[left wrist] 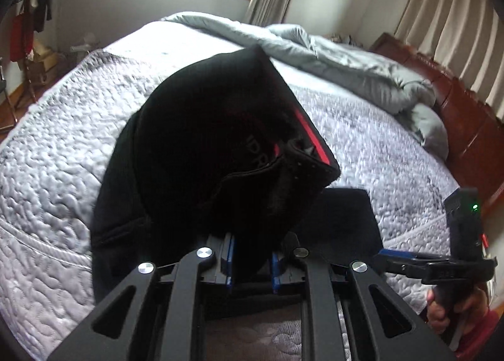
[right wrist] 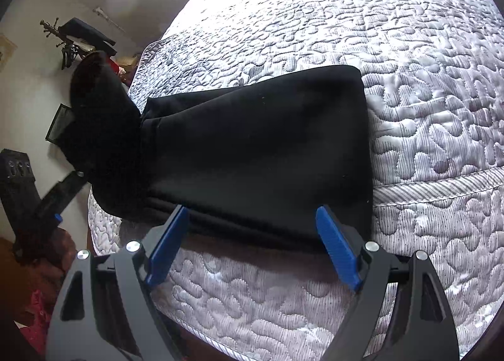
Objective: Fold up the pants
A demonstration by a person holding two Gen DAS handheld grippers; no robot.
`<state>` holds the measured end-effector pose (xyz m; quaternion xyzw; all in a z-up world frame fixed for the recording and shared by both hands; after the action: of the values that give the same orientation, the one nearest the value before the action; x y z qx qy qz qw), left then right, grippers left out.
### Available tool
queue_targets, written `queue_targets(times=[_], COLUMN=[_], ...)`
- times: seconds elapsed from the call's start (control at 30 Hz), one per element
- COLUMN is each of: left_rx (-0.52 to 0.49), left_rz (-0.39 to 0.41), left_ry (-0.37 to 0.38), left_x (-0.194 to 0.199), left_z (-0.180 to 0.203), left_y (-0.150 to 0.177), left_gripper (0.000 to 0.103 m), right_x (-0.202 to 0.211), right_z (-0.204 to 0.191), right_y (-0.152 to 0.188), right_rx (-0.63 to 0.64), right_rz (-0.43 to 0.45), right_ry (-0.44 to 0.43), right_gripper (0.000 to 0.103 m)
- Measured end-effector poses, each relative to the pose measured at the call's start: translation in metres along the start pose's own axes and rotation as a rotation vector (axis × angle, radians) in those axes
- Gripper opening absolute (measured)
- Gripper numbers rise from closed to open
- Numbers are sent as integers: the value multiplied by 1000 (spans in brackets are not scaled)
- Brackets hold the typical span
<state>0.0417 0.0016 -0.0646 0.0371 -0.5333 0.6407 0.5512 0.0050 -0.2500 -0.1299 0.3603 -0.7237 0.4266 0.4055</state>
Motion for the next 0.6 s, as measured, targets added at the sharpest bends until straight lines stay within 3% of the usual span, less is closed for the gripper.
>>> queue_targets(times=[0.23,0.33,0.37,0.4,0.47,0.53,0.6], left_rx=[-14,3,7,22,66,101,121], left_rz=[-106,-135,-147,-162,-160,-129,-72], left_ry=[-29,-10,-5,25,103,180,194], left_x=[-36,-39,-37,-30,-12,13,37], left_z=[0,-2,-1,2,5,7,0], left_y=[19,25,26,25,24,21,17], left_gripper=[19,26,35,50,64,65,67], right_x=[-6,-9,-9,-9,-6,2,5], right_z=[1,2,2,2,1,-4,-7], right_y=[1,-1,-2,-3,-6,-8,-9], right_rx=[3,2,1,0,-1,21,46], right_rz=[-3,-14,-17,-22,-28,-9,6], right_ry=[10,14,14,15,22,25,34], right_gripper=[83,83,83,83,83,83,84])
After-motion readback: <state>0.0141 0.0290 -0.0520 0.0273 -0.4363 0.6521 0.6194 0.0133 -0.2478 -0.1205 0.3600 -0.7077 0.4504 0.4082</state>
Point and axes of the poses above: each gripper's, at about its wrist camera, not at the fingertips, and x roughly against the way its jaws point, z to its right, y to its underside, the point moved 2 cm from there along -x, roughly the way its jaws point, and after that the axes turned 14 degrees about y, right-handed, at the moved point
